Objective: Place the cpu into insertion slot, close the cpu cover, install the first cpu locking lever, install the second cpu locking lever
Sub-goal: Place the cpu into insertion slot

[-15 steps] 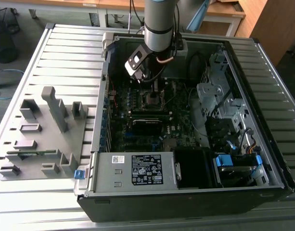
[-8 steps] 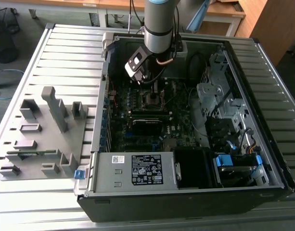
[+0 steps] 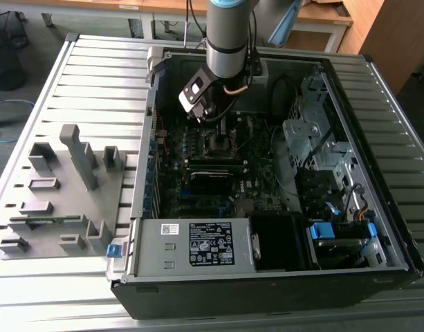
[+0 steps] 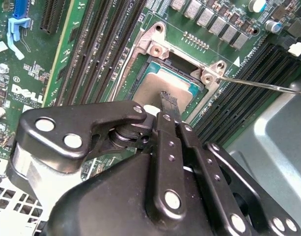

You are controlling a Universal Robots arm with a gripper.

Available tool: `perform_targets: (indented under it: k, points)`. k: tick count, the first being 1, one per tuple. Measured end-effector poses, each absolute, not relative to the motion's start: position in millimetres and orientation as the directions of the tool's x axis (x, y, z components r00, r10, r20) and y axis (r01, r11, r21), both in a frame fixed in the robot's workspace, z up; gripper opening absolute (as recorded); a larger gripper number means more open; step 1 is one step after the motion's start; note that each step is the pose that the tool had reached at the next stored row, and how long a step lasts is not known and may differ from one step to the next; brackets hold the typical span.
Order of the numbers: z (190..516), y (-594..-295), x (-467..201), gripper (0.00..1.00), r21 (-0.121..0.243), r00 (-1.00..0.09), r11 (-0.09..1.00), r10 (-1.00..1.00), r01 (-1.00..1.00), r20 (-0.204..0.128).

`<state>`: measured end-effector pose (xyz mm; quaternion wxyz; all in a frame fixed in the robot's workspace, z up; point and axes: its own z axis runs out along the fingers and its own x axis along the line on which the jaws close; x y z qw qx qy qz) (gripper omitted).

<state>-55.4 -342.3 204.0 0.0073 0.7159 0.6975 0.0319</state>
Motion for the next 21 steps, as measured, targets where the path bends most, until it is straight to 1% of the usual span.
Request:
perform_targets:
  k: [21]
  points:
    - [199.2, -342.3, -55.4, 0.10, 0.055, 0.025, -0.027, 0.999, 0.998, 0.035]
